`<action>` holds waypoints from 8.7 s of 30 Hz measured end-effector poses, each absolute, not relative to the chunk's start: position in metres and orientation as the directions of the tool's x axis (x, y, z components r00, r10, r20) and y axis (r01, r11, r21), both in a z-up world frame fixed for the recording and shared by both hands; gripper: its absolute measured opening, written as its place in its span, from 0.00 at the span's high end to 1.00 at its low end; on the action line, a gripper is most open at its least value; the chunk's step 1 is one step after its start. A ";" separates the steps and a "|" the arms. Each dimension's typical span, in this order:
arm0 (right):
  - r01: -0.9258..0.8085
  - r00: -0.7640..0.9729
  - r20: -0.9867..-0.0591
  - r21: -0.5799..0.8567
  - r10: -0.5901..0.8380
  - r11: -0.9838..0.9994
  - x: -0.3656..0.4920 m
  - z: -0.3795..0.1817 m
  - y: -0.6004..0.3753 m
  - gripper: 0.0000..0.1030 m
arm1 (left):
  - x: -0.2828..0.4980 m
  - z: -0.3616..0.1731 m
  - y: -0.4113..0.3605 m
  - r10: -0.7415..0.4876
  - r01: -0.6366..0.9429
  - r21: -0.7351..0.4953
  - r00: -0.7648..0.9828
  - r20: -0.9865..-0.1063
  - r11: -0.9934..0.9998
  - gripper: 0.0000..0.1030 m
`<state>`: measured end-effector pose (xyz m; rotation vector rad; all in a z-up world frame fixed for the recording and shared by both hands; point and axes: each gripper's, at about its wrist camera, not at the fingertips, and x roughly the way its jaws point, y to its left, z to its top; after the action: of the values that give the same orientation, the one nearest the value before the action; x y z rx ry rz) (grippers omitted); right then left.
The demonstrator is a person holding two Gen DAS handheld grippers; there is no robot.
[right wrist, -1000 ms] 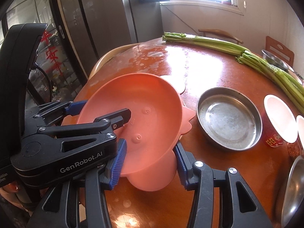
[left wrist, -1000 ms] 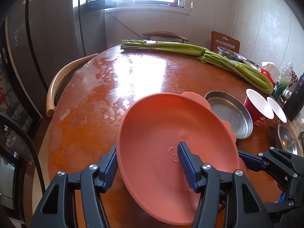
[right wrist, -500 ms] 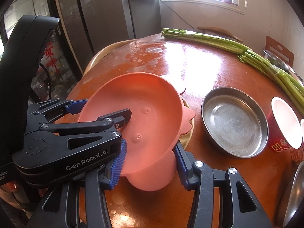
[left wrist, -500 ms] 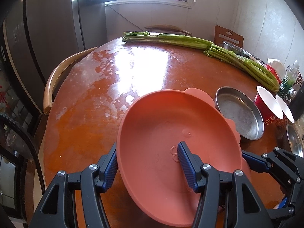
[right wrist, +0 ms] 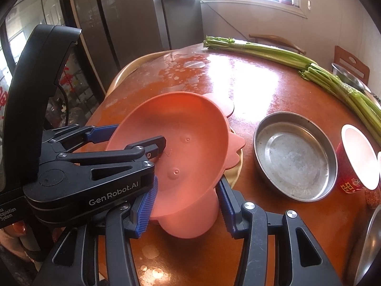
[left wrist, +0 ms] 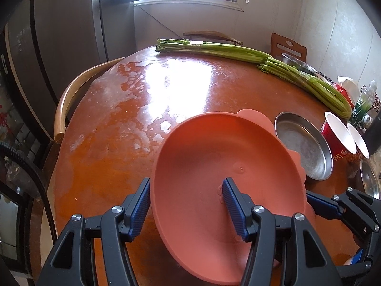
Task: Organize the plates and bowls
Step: 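Lower the pink plate onto the yellow plate and open the left gripper, then move the left gripper to the steel tray rim and close, then lift the steel tray with the left gripper and carry it over the pink plate, then lower the steel tray onto the pink plate and open the left gripper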
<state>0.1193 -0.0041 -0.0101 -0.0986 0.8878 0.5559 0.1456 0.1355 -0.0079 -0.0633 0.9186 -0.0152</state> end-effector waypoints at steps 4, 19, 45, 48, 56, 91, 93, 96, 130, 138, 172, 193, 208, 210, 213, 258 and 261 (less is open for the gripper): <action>-0.498 0.498 -0.758 0.146 0.420 0.855 0.117 -0.009 -0.004 0.49 | 0.145 -0.007 0.136 -0.039 -0.015 -0.061 0.607 -0.793 0.998 0.42; -0.523 0.481 -0.757 0.156 0.441 0.838 0.106 -0.002 -0.001 0.41 | 0.136 -0.003 0.145 -0.035 -0.035 -0.071 0.613 -0.789 0.997 0.42; -0.518 0.550 -0.690 0.161 0.471 0.840 0.077 0.021 -0.030 0.40 | 0.104 0.030 0.127 -0.021 -0.026 -0.051 0.664 -0.747 0.998 0.42; -0.494 0.572 -0.673 0.173 0.469 0.852 0.077 0.028 -0.045 0.40 | 0.102 0.037 0.119 -0.028 -0.011 -0.048 0.675 -0.737 0.999 0.42; -0.429 0.629 -0.632 0.201 0.452 0.880 0.081 0.043 -0.085 0.40 | 0.104 0.056 0.095 -0.040 0.023 -0.034 0.696 -0.717 0.999 0.40; -0.177 0.580 -0.745 0.281 0.331 0.943 0.139 0.000 -0.151 0.39 | 0.219 0.033 0.001 -0.118 0.252 0.021 0.524 -0.844 0.968 0.38; -0.172 0.570 -0.753 0.283 0.329 0.944 0.144 -0.004 -0.148 0.39 | 0.230 0.024 0.000 -0.126 0.261 0.008 0.493 -0.861 0.965 0.38; -0.163 0.561 -0.762 0.281 0.323 0.946 0.150 -0.008 -0.147 0.39 | 0.240 0.014 -0.001 -0.138 0.269 -0.007 0.468 -0.873 0.963 0.38; -0.160 0.527 -0.793 0.258 0.304 0.953 0.178 -0.034 -0.128 0.39 | 0.262 -0.018 -0.002 -0.203 0.312 -0.077 0.395 -0.896 0.947 0.61; -0.182 0.553 -0.766 0.273 0.328 0.945 0.172 -0.019 -0.129 0.39 | 0.256 -0.007 0.005 -0.216 0.300 -0.089 0.422 -0.880 0.950 0.61; -0.322 0.619 -0.673 0.253 0.405 0.912 0.112 0.035 -0.090 0.39 | 0.185 0.050 0.061 -0.207 0.226 -0.094 0.555 -0.805 0.970 0.61; -0.435 0.568 -0.695 0.201 0.441 0.878 0.089 0.026 -0.036 0.38 | 0.136 0.030 0.124 -0.160 0.125 -0.108 0.562 -0.812 0.986 0.61; -0.460 0.534 -0.721 0.192 0.442 0.867 0.092 0.014 -0.024 0.38 | 0.129 0.010 0.135 -0.136 0.102 -0.096 0.553 -0.822 0.990 0.61; -0.462 0.528 -0.724 0.194 0.444 0.866 0.092 0.012 -0.023 0.38 | 0.128 0.008 0.135 -0.130 0.100 -0.089 0.554 -0.822 0.991 0.61; -0.463 0.521 -0.729 0.195 0.443 0.865 0.094 0.010 -0.021 0.38 | 0.128 0.006 0.135 -0.120 0.097 -0.079 0.556 -0.822 0.992 0.61; -0.457 0.536 -0.732 0.168 0.421 0.874 0.105 0.001 -0.016 0.39 | 0.124 0.013 0.147 -0.107 0.050 -0.096 0.584 -0.804 0.994 0.58; -0.455 0.533 -0.732 0.174 0.424 0.873 0.106 0.002 -0.016 0.39 | 0.120 0.017 0.152 -0.098 0.033 -0.097 0.596 -0.797 0.995 0.56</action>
<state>0.1063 -0.0163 0.0016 -0.0396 0.8616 0.5244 0.1199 0.1524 0.0170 -0.0743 0.9290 -0.0761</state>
